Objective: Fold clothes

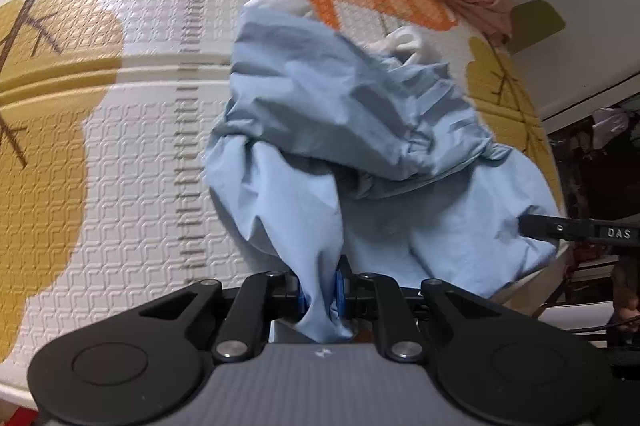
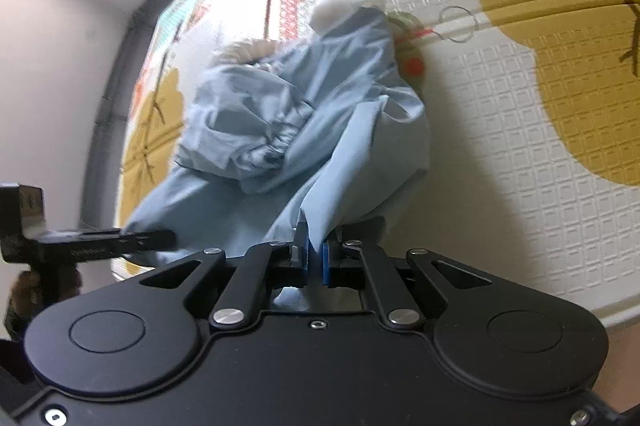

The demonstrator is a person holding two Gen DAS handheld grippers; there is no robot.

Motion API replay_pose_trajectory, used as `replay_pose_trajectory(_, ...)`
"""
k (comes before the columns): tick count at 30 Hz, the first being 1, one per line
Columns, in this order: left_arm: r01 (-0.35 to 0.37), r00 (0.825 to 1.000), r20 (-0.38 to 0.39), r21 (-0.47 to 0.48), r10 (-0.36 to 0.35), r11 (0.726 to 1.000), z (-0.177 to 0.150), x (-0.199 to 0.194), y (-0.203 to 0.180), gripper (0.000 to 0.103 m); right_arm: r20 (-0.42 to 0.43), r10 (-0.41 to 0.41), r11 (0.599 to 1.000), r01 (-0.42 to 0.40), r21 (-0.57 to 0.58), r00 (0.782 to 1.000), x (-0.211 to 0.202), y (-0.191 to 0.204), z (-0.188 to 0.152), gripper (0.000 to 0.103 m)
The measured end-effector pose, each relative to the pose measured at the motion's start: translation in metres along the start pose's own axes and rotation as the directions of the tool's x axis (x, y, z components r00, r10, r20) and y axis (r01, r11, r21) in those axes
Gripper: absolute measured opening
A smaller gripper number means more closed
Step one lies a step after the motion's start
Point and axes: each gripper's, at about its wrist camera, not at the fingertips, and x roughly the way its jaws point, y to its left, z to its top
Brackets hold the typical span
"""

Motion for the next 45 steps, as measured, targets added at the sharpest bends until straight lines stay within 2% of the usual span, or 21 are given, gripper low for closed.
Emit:
replay_pose_trajectory(10,0.046,0.999,0.018,0.073,-0.047,0.996,0.011,0.009,-0.030,0.016,0.004,0.046,0.997,-0.046,-0.067,0.999,0.011,0.032,0.007,0.004)
replay_pose_trajectory(17,0.074,0.997,0.025,0.076,-0.077,0.994,0.022,0.016,-0.038,0.017,0.013,0.059,0.998,-0.058,-0.037,0.998,0.022,0.042,0.019,0.004)
replay_pose_trajectory(24,0.069,0.998,-0.004,0.121,-0.069,0.990,0.023,0.032,-0.052,0.018,0.030,0.043,0.999,-0.043,0.007,0.999,0.042,0.043,0.030,0.004)
replay_pose_trajectory(32,0.068,0.997,-0.051,0.129,-0.062,0.989,0.016,0.049,-0.057,0.019,0.029,-0.017,0.998,0.015,0.059,0.999,0.075,0.038,0.041,0.004)
replay_pose_trajectory(38,0.092,0.995,-0.051,0.097,-0.088,0.991,0.016,0.048,-0.052,0.020,-0.014,-0.091,0.994,0.092,0.058,0.996,0.104,0.036,0.046,0.004)
replay_pose_trajectory(45,0.119,0.993,0.001,0.032,-0.120,0.992,0.025,0.041,-0.043,0.019,-0.087,-0.164,0.986,0.167,0.027,0.983,0.129,0.037,0.046,0.004)
